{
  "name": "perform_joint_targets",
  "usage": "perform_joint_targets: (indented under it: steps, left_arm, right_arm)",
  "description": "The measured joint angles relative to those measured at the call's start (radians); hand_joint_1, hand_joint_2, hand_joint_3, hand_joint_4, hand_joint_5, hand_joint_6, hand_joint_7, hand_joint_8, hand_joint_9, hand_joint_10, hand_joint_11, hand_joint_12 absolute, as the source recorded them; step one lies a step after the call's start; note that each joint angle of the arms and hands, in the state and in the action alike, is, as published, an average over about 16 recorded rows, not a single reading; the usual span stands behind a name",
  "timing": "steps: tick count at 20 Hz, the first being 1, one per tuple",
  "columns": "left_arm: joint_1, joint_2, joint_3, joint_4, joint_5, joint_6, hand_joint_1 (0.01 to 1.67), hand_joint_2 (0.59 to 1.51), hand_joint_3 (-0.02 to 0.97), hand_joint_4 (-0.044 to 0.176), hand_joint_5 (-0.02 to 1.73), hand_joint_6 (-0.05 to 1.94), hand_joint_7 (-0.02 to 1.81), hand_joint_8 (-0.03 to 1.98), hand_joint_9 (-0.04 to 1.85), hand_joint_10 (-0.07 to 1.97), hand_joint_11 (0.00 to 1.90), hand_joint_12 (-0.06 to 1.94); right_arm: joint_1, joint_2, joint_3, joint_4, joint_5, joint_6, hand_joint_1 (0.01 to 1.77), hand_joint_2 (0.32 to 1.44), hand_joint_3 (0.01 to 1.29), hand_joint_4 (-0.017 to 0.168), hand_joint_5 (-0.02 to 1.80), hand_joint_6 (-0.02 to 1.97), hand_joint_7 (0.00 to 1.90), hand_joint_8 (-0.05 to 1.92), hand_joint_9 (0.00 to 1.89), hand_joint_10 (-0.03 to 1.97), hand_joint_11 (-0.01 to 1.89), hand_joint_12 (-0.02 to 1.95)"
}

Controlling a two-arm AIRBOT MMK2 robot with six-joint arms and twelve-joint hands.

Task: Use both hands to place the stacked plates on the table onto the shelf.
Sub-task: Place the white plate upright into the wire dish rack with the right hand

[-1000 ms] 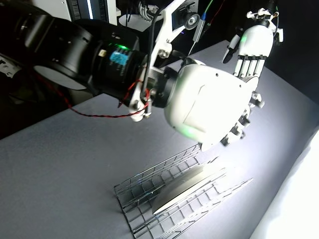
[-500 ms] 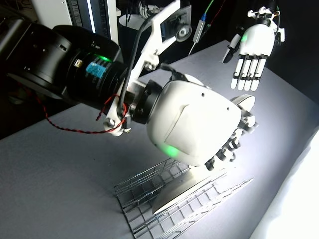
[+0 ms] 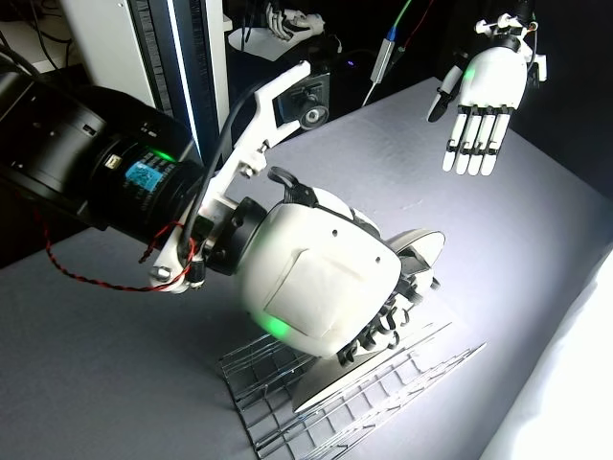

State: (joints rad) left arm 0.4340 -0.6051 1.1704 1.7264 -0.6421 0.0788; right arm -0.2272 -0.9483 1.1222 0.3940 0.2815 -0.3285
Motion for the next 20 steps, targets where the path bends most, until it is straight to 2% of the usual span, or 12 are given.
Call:
perform_joint_targets:
  steps: [12, 16, 20]
  left_arm:
    - [0.0, -0.006, 0.01, 0.002, -0.002, -0.006, 0.02, 1.168, 0.004, 0.001, 0.01, 0.0, 0.01, 0.01, 0.02, 0.01, 0.01, 0.01]
    - [0.001, -0.007, 0.011, 0.002, -0.002, -0.006, 0.02, 1.168, 0.005, 0.001, 0.01, 0.0, 0.01, 0.01, 0.02, 0.01, 0.01, 0.01]
    - [0.002, -0.009, 0.013, 0.002, -0.002, -0.006, 0.02, 1.168, 0.006, 0.001, 0.01, 0.0, 0.01, 0.01, 0.02, 0.01, 0.01, 0.01]
  right_arm:
    - [-0.081, 0.021, 0.0, -0.077, 0.06, -0.006, 1.37, 1.0, 0.01, -0.009, 0.93, 0.95, 1.09, 0.77, 0.86, 1.13, 0.71, 1.16]
    - [-0.097, 0.023, 0.0, -0.105, 0.073, -0.008, 1.35, 1.01, 0.01, -0.007, 0.92, 0.95, 1.07, 0.8, 0.88, 0.91, 0.7, 1.17]
    - [-0.109, 0.025, 0.0, -0.126, 0.085, -0.009, 1.31, 1.03, 0.01, -0.007, 0.89, 0.79, 1.02, 0.64, 0.89, 0.66, 0.65, 1.19]
